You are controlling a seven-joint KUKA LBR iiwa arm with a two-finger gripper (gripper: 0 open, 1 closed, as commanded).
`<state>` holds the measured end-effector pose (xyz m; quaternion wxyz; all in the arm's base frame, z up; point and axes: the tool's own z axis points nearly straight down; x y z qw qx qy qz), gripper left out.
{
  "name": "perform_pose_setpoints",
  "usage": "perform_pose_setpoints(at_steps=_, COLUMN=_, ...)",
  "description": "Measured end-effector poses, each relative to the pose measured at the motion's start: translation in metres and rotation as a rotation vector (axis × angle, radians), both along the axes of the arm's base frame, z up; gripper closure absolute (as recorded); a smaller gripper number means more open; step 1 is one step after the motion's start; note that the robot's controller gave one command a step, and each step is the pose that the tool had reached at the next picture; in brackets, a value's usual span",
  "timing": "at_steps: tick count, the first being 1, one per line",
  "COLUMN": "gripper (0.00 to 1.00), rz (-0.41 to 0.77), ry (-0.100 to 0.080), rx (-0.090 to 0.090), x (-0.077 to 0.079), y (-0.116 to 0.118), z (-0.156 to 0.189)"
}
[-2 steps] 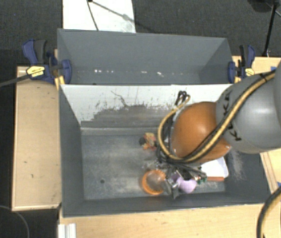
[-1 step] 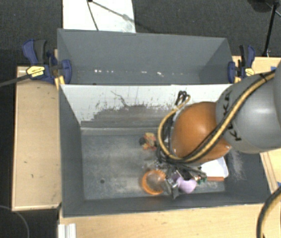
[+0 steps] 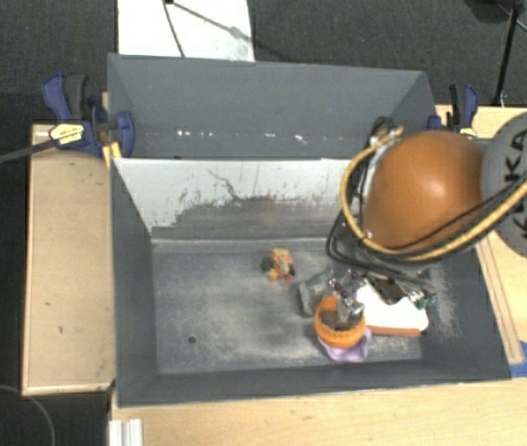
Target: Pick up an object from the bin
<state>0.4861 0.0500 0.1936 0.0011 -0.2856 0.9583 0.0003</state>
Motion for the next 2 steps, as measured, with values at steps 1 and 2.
perform_pose_setpoints(at_steps=1, gripper=1.0, rz=-0.002, ry=0.0, rx=0.0, x=0.0, y=0.0, z=0.0)
perform_pose_setpoints(at_steps=2, gripper=1.0, rz=-0.005, ry=0.0, rx=0.0, x=0.01, y=-0.003, z=0.025)
